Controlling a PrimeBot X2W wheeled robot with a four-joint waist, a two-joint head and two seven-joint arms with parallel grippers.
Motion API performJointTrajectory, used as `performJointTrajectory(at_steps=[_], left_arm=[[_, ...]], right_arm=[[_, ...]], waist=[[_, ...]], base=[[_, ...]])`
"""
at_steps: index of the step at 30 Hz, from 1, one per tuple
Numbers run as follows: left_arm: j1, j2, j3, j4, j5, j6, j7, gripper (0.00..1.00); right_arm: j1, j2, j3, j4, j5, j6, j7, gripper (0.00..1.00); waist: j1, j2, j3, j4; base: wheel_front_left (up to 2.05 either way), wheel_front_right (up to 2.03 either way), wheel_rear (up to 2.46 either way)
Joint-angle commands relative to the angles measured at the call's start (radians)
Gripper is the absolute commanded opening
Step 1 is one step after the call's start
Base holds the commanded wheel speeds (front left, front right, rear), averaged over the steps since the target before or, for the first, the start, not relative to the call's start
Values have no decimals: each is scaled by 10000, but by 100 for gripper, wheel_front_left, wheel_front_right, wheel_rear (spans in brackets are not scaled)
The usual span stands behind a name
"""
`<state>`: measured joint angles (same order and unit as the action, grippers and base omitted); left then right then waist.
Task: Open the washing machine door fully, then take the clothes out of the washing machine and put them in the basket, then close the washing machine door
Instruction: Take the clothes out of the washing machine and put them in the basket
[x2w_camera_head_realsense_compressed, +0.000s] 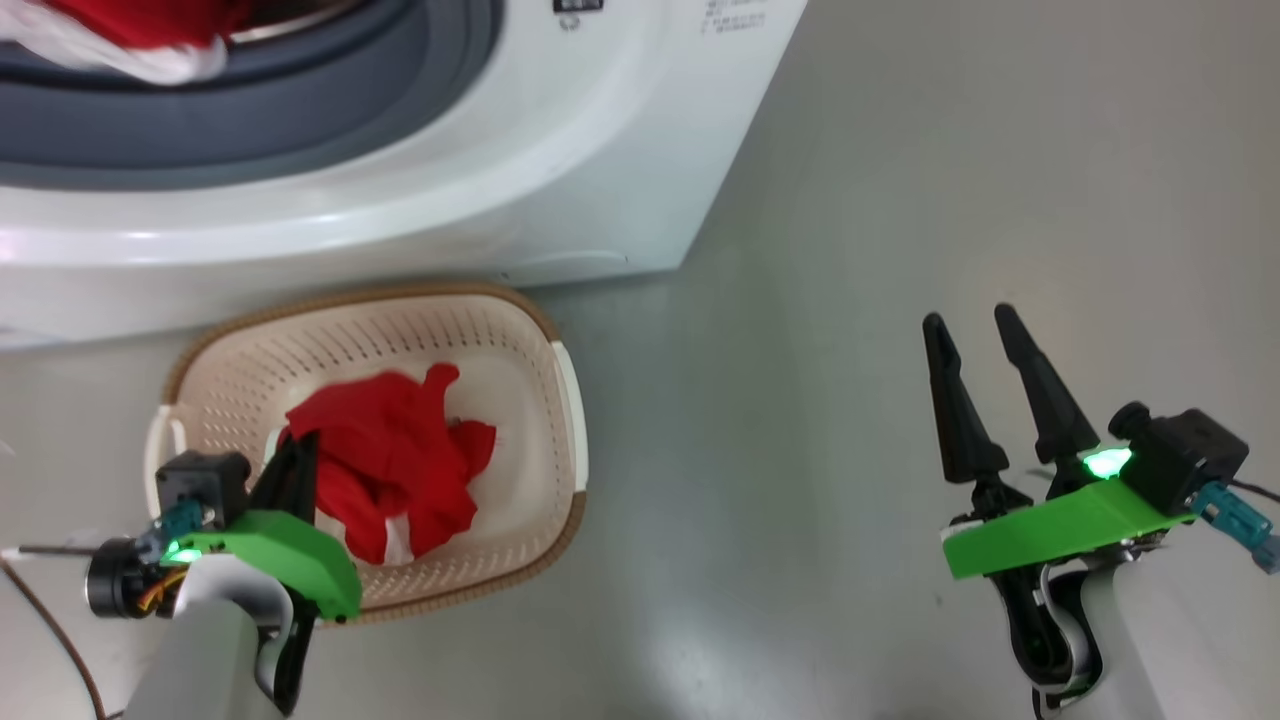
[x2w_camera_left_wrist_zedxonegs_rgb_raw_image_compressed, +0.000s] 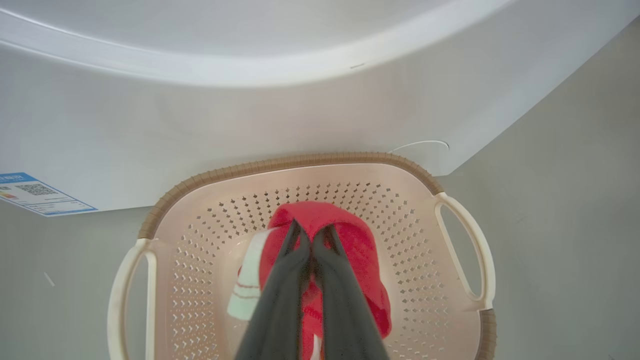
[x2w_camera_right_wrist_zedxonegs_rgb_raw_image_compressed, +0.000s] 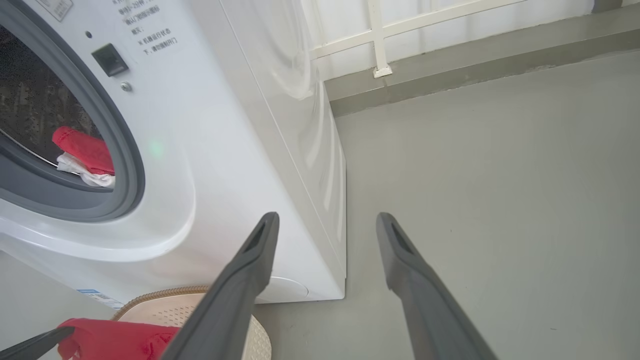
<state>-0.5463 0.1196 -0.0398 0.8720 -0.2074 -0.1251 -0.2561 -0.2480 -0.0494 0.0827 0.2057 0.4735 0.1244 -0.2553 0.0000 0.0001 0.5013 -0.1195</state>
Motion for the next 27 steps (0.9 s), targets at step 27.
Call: performJointTrajectory(at_steps=[27], left_arm=[[-2614, 737, -1391, 3372, -687, -55, -57, 34]], right_arm=[[-942, -8, 344, -585, 90, 63, -65, 100]], waist=[[0, -1, 2275, -413]], base=[[0, 0, 0]])
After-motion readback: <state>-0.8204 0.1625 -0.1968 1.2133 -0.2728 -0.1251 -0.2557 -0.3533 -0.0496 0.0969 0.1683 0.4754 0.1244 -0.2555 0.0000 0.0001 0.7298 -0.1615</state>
